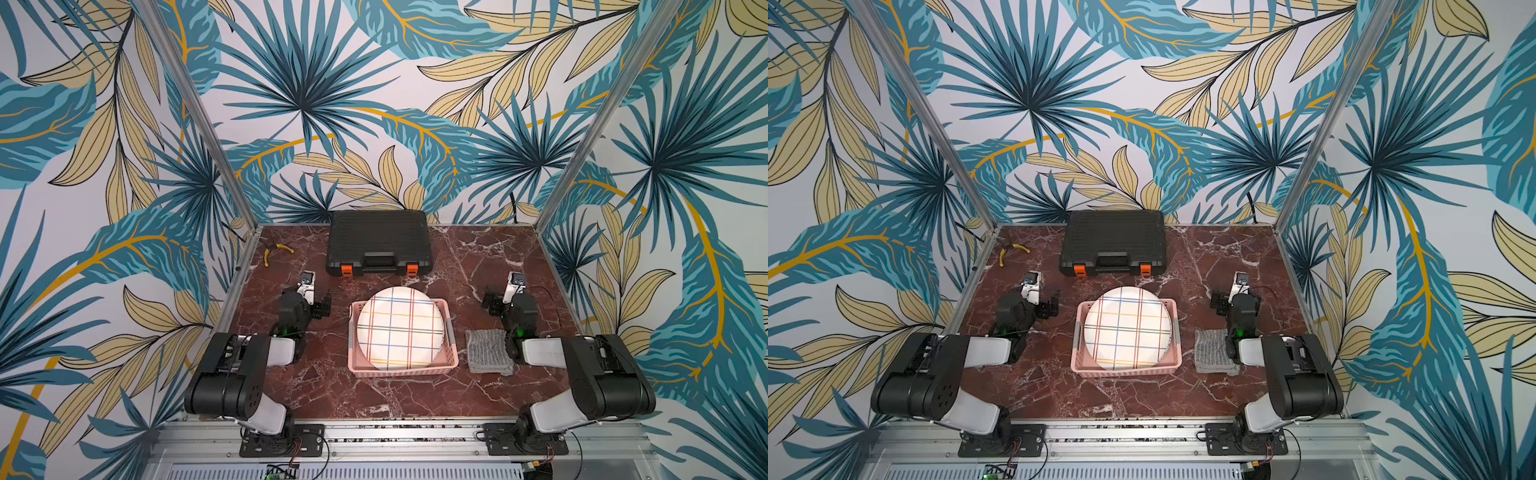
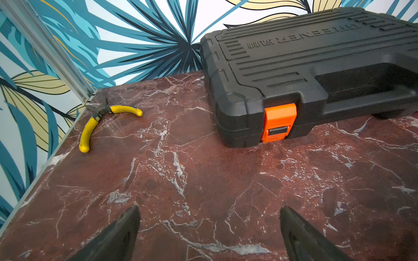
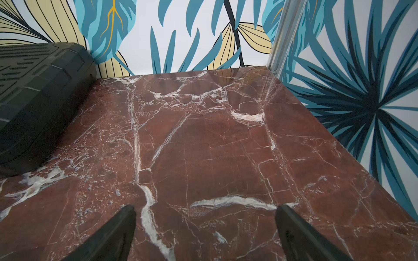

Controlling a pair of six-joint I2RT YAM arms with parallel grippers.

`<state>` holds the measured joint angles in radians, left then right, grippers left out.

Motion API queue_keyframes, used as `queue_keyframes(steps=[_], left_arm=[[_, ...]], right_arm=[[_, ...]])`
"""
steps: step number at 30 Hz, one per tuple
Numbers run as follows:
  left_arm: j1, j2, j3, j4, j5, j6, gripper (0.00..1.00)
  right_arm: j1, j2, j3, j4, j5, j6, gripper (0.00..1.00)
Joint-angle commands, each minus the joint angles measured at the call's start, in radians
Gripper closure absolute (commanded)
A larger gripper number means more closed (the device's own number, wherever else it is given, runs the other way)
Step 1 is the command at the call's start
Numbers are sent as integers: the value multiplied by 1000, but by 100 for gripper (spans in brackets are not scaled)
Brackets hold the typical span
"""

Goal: Wipe the wet plate dry
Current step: Pick up the plate from the bin.

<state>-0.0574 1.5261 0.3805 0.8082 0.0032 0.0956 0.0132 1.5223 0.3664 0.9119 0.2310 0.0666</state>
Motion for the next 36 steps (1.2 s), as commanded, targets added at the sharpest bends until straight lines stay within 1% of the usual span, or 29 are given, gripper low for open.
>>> queue_keyframes(steps=[1,21,23,24,25,26,27,28,29,30,32,33,34,36], left_arm=[[8,-11,21,18,-4,-11,0],[8,-12,21,19,-5,-8,0],[7,-38,38,-20,-7,-10,0],[8,-82,66,-94,-5,-7,0],[8,-130,116,-231,10,5,0],[8,-178,179,-387,31,16,0],[8,-207,250,-545,59,34,0],[8,-237,345,-739,92,51,0],[8,-250,416,-866,120,66,0],[8,-258,473,-985,161,82,0],[7,-263,578,-1223,283,133,0],[8,-261,615,-1323,355,162,0],[6,-259,640,-1404,415,197,0],[5,-258,670,-1547,503,250,0]], right_arm=[[5,-11,6,12,-3,-7,0],[6,-11,6,11,-3,-7,0],[5,-13,4,13,-3,-7,0],[7,-18,7,18,1,-11,0],[9,-45,23,-17,8,-11,1],[14,-105,54,-105,12,-14,0],[18,-168,105,-283,25,6,1],[19,-247,191,-529,69,87,0],[19,-285,238,-656,98,156,0],[19,-317,269,-733,127,228,1],[16,-362,297,-866,227,467,1],[9,-371,313,-965,257,576,0],[0,-375,324,-1007,228,609,0],[-3,-389,356,-1032,38,583,0]])
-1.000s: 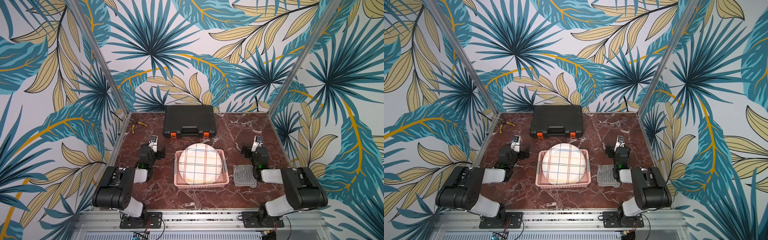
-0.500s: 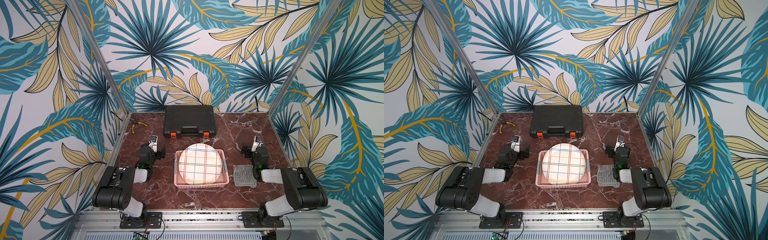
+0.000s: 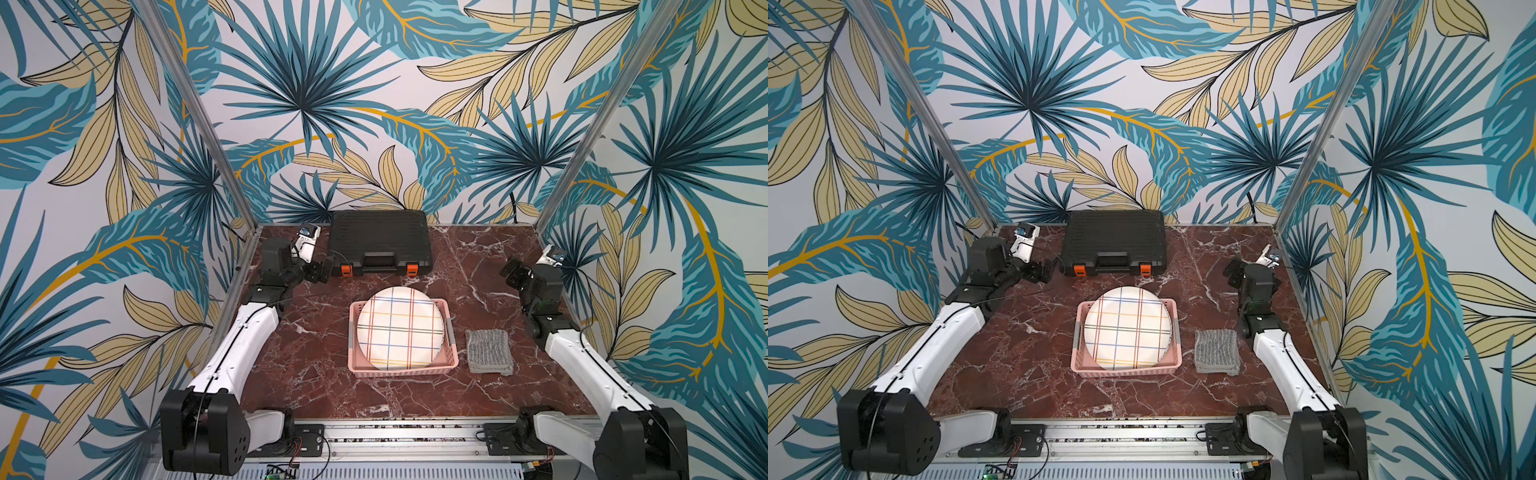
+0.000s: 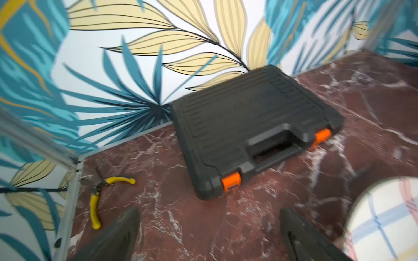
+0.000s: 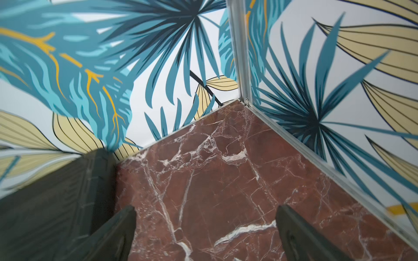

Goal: Wipe the wet plate dry
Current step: Pick up the plate from the bin.

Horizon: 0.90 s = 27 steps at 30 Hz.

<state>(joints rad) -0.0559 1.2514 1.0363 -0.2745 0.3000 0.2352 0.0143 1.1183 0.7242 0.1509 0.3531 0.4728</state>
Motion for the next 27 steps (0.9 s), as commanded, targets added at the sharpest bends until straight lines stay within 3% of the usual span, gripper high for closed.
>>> queue_keyframes(steps=[1,5,9,13,17,21,27], left_arm=[[2,16,20,-522,231,130,0],[-7,-5,-16,-631,263,216,0],[-18,-2,-100,-548,249,187,1],[-70,49,-110,-564,278,197,6],[-116,100,-123,-570,267,198,8],[-134,140,-100,-580,284,179,9],[-147,177,-111,-555,282,163,9]], right_arm=[[0,8,13,-287,-190,170,1],[82,-40,43,-378,-433,157,1],[220,-63,71,-520,-507,111,1],[334,-59,37,-497,-660,95,6],[407,-33,30,-535,-637,34,7],[434,58,81,-595,-636,-45,19],[505,166,176,-637,-508,-108,23]])
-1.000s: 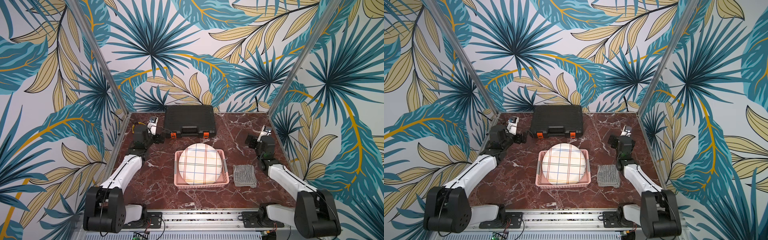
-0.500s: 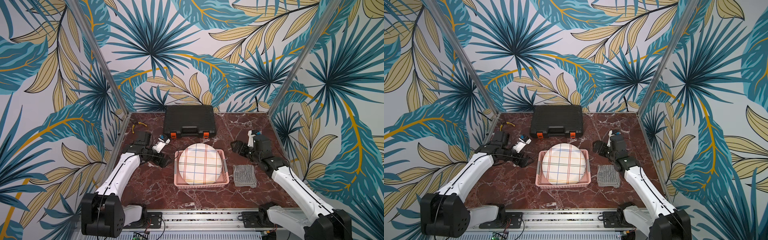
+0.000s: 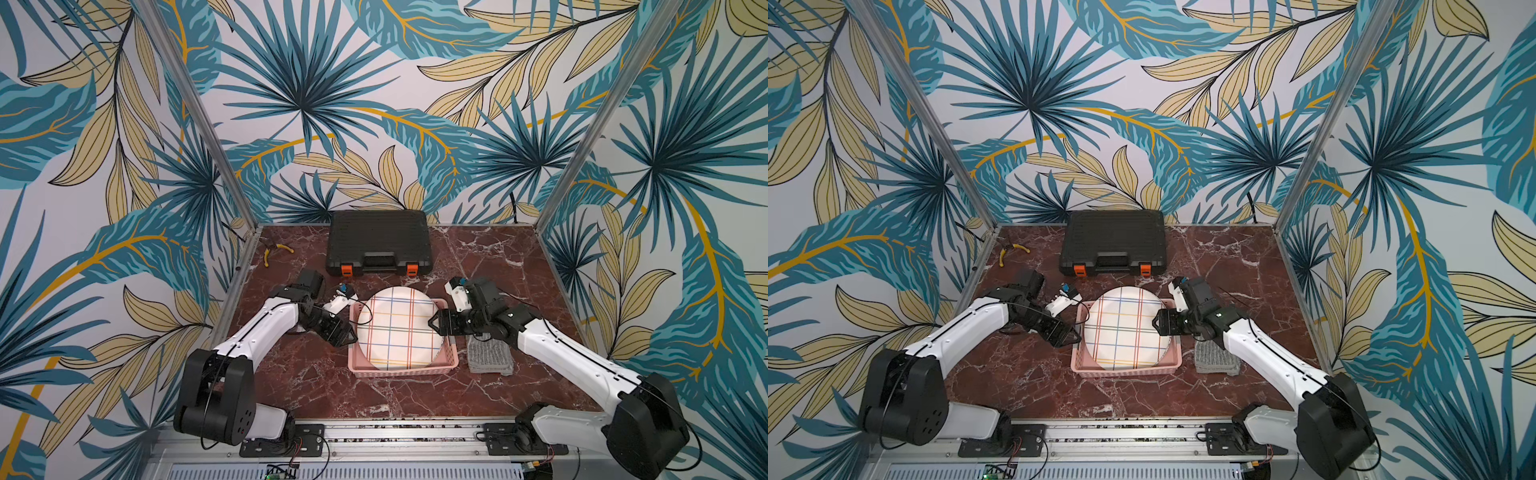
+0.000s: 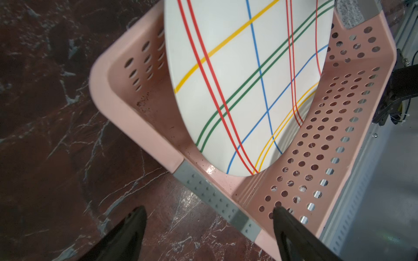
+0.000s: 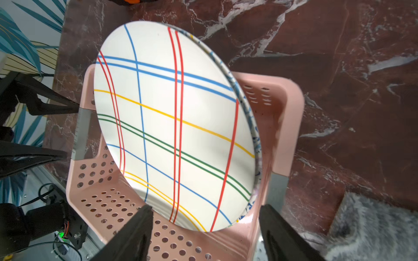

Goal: Wipe the wet plate dry
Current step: Pick up the plate from the bin.

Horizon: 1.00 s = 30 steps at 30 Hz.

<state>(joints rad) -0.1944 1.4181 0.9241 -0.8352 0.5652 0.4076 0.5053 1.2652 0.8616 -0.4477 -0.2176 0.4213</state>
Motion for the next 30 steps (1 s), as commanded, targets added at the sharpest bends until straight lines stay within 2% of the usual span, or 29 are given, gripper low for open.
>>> queue_keyframes(steps=[1,5,12,18,23,30], left_arm=[[-12,17,0,11,12,-15,8],[-20,35,1,20,4,-25,8],[-25,41,-9,36,-9,-33,8],[-27,46,-14,45,-17,-36,8],[-30,54,-14,51,-25,-44,8],[-35,74,-4,62,-43,-68,9]], right_arm=[[14,39,46,-39,79,-62,24],[15,102,78,-51,118,-89,26],[18,191,110,-27,115,-123,33],[17,233,109,-3,117,-128,35],[20,250,100,11,93,-132,42],[25,250,69,50,32,-124,43]])
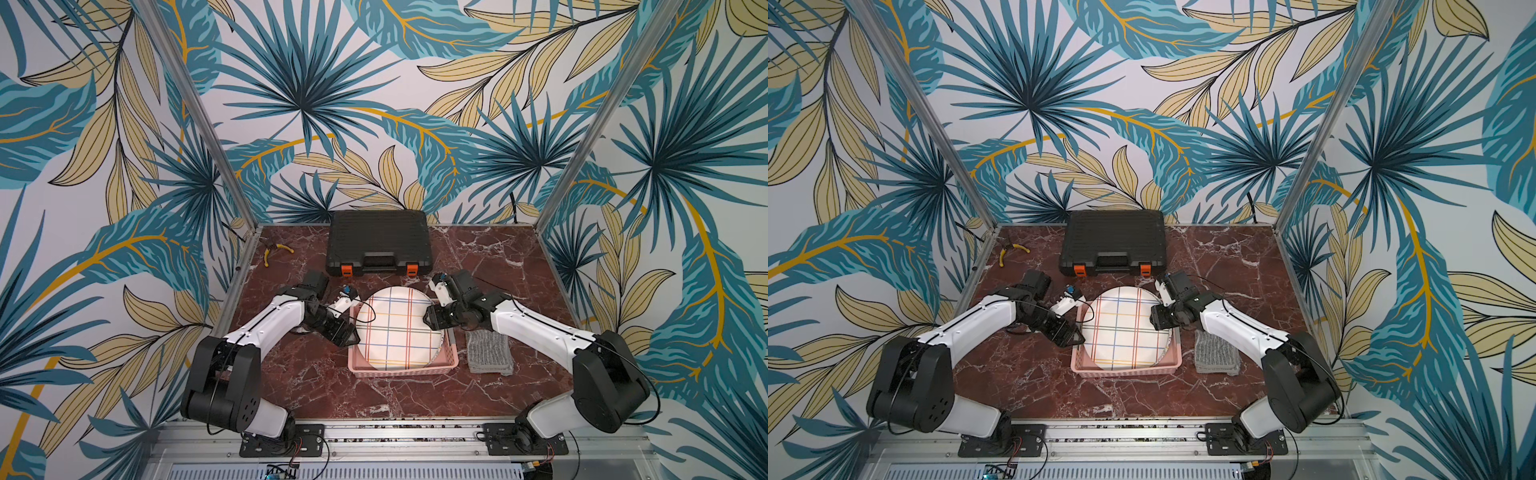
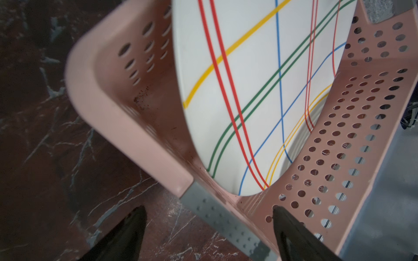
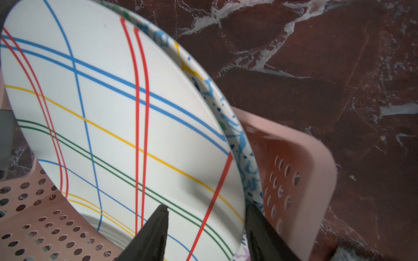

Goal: Wipe the wet plate dry
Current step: Pick up the plate from the bin.

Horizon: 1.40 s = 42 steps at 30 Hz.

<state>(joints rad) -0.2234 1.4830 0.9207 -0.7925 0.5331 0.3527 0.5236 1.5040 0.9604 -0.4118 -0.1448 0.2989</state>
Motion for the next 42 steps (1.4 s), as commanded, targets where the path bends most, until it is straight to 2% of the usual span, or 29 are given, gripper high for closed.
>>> queue_keyframes(steps=[1,5,11,16,24,35,38,42], left_arm=[[-7,11,-2,20,-12,-16,9],[-8,19,2,22,-11,-24,13],[-8,24,3,30,-15,-42,18],[-10,28,2,33,-16,-49,19],[-10,29,2,36,-12,-56,23],[-10,29,4,43,-4,-60,23],[-10,27,4,41,-4,-61,23],[-10,18,1,49,-17,-65,22]], right_arm=[[7,12,-35,20,-53,-1,43],[6,11,-61,57,-119,1,44],[6,-23,-108,130,-199,3,52],[-2,-33,-152,255,-285,24,59],[-23,-16,-180,351,-379,61,73],[-26,18,-199,454,-551,69,81],[-27,25,-203,472,-543,75,82],[-30,23,-208,486,-485,98,98]])
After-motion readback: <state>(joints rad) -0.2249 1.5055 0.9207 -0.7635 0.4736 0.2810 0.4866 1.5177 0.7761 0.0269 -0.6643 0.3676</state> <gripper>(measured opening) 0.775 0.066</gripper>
